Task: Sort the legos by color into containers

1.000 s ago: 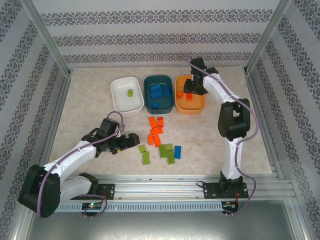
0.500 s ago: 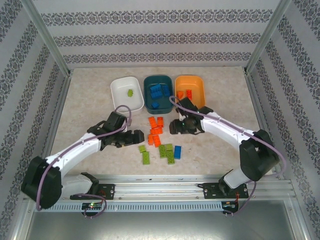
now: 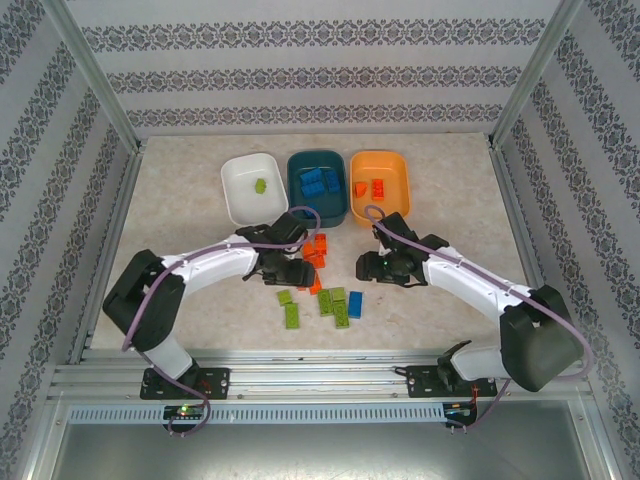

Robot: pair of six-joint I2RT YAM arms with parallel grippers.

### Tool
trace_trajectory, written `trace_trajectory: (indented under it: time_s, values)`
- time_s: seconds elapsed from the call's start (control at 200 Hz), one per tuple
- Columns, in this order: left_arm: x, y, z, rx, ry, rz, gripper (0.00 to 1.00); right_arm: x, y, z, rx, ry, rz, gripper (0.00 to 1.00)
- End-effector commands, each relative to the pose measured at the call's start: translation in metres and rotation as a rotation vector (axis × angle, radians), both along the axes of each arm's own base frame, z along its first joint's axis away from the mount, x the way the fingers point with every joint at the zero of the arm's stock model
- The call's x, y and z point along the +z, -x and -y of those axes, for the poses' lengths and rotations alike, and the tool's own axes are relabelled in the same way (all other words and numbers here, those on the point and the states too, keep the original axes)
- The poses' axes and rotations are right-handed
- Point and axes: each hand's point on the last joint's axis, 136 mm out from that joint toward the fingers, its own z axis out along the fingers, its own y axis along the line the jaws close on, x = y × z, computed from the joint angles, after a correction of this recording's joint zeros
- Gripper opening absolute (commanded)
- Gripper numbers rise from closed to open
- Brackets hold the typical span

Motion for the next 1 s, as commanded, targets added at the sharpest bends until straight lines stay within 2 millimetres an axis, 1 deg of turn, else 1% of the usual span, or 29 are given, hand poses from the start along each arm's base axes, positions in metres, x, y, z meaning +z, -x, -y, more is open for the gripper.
trace_trajectory:
  time_s: [0.0, 0.05, 0.235, 0.345, 0.43, 0.62, 0.679, 0.754, 0.834, 0.914, 0.994]
  values:
    - [-0.008, 0.004, -0.006, -0.031, -0.079, -0.022, 0.63, 0.005, 0.000, 0.001, -0.010, -0.030, 0.013, 0.59]
    - [-0.011, 0.003, -0.005, -0.032, -0.081, -0.030, 0.62, 0.006, 0.000, 0.003, -0.013, -0.030, 0.014, 0.59]
    - [-0.020, -0.001, 0.000, -0.035, -0.087, -0.044, 0.60, 0.002, 0.000, 0.006, -0.023, -0.041, 0.009, 0.58]
    - [-0.024, -0.004, 0.003, -0.042, -0.095, -0.051, 0.55, 0.000, 0.000, 0.005, -0.026, -0.047, 0.006, 0.58]
    - [-0.027, -0.007, 0.004, -0.050, -0.104, -0.056, 0.54, -0.002, 0.001, 0.004, -0.026, -0.052, 0.002, 0.58]
    - [-0.030, -0.011, 0.005, -0.054, -0.118, -0.059, 0.39, -0.005, 0.002, 0.004, -0.027, -0.054, -0.004, 0.58]
    - [-0.029, -0.011, 0.006, -0.053, -0.117, -0.059, 0.33, -0.005, 0.002, 0.004, -0.027, -0.055, -0.004, 0.58]
    - [-0.028, -0.009, 0.005, -0.053, -0.118, -0.060, 0.21, -0.004, 0.002, 0.005, -0.027, -0.054, 0.000, 0.58]
    - [-0.023, -0.009, 0.004, -0.051, -0.111, -0.051, 0.11, -0.003, 0.002, 0.005, -0.029, -0.054, 0.003, 0.58]
    - [-0.015, -0.008, 0.002, -0.048, -0.106, -0.038, 0.10, -0.001, 0.002, 0.006, -0.032, -0.055, 0.006, 0.58]
    - [-0.003, -0.008, 0.001, -0.048, -0.100, -0.020, 0.10, 0.002, 0.001, 0.010, -0.040, -0.051, 0.017, 0.58]
